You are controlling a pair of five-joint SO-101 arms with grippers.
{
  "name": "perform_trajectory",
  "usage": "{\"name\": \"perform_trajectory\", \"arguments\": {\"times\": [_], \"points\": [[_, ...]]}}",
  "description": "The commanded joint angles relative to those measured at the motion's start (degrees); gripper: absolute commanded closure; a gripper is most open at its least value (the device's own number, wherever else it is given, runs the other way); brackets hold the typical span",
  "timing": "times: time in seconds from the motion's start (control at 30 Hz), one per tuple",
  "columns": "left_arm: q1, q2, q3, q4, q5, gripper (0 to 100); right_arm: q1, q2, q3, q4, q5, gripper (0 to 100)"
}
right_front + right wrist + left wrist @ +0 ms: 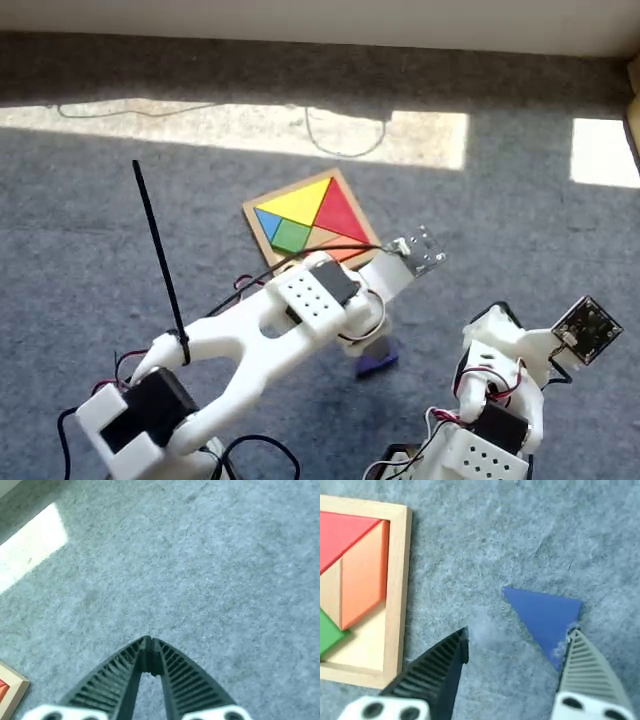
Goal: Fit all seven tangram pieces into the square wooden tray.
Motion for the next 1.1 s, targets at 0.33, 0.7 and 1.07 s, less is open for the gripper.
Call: {"name": "perform_trajectory", "arguments": {"times": [0.33, 0.7, 1.07], "points": [[6.8, 6.3, 0.0, -9.4, 17.1, 70, -0.6, -0.7, 6.5, -1.5, 0.7, 98.8], [6.7, 9.4, -2.2, -6.0, 17.3, 70, -0.6, -0.7, 6.5, -1.5, 0.7, 98.8], [7.0, 9.5, -2.4, -5.9, 11.1, 70, -0.6, -0.7, 6.5, -1.5, 0.7, 98.8]]}}
